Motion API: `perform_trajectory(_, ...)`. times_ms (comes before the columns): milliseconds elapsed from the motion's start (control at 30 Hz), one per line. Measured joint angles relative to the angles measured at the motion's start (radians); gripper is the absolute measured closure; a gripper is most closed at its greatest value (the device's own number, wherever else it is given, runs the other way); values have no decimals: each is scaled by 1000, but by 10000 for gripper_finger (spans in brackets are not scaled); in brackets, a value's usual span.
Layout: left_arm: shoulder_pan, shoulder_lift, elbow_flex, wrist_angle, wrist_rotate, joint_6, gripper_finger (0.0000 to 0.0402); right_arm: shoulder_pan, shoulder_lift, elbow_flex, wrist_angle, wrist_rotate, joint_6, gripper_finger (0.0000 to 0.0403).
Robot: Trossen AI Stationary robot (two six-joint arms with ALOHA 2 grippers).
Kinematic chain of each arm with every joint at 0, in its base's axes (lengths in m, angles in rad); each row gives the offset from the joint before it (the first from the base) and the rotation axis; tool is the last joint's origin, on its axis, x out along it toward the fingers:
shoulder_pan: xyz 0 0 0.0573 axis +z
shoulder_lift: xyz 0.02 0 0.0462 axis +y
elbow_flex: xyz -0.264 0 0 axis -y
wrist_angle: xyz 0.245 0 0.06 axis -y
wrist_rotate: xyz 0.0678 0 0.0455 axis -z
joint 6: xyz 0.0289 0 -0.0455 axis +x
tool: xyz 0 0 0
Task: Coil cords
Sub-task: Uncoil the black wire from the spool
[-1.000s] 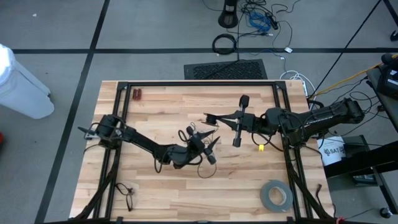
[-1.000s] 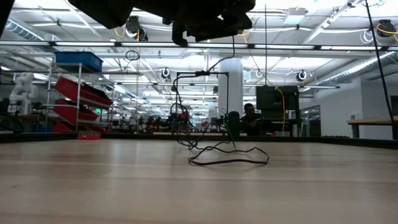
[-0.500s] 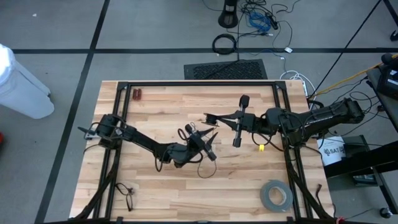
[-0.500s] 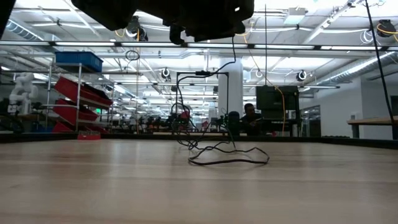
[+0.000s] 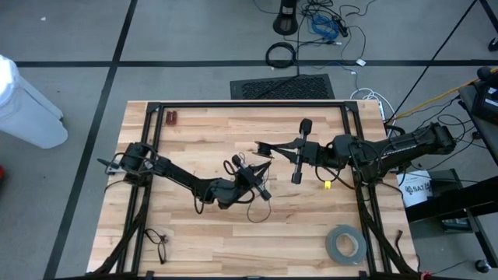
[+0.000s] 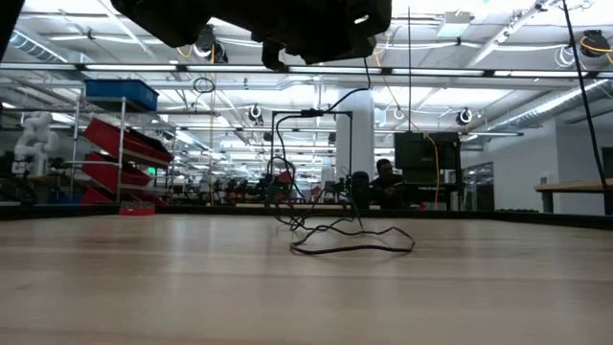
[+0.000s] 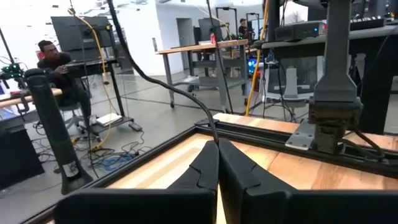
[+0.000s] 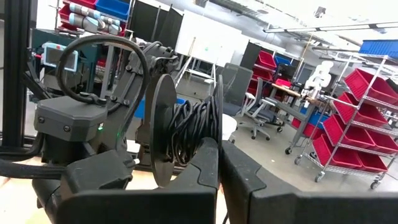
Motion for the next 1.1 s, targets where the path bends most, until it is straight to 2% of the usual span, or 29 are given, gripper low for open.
perform_trajectory(133,-50,-17,-1,-3,-108,120,399,0,-4,0,-1,0,0,403)
perform_trajectory(300,-131,-101,-1,-3,-272,286,400,2,-23,0,-14,0,0,403)
perform_trajectory(533,-208,-207,-1,-104,-356,332,400,2,-30,0,-15,0,0,403)
perform_trajectory(733,-252,-276,-1,-271,-612,399,400,8,-30,0,-26,-1,0,403)
perform_trajectory(833,-283,-323,-1,-262,-618,486,401,8,-30,0,-45,-1,0,403)
perform_trajectory(1100,-376,-454,-1,-260,-620,490,401,8,-30,0,-77,0,-3,403)
